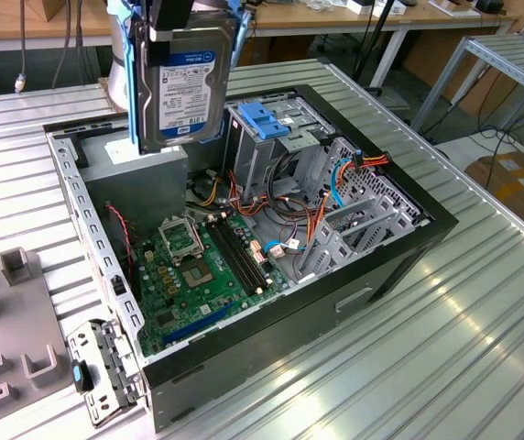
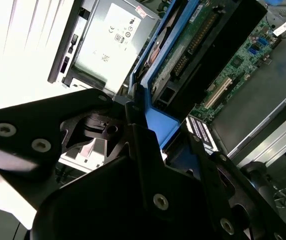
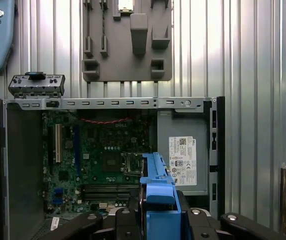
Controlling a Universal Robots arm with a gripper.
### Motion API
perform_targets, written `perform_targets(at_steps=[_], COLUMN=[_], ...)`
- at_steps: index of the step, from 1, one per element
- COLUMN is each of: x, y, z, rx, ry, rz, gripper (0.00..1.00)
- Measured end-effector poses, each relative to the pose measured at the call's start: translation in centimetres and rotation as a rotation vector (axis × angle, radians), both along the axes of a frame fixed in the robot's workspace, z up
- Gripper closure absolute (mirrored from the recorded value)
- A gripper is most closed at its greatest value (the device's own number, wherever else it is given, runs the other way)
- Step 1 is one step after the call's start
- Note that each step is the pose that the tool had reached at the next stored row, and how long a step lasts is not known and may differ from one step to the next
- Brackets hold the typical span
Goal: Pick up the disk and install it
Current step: 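Insert the disk into the insertion slot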
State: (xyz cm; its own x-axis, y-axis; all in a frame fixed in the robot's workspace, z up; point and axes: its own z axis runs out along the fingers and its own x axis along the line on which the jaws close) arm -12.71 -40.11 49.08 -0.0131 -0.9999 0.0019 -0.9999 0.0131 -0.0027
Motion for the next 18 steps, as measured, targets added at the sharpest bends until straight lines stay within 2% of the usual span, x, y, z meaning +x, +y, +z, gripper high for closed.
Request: perform_targets(at_steps=[7,18], x=[0.0,0.0], y=[-0.59,-1.26], z=[0.0,0.0], rx=[-0.0001,0.0], ry=[0.0001,0.0], rz=[0.0,0.0], gripper=[0.63,0.63])
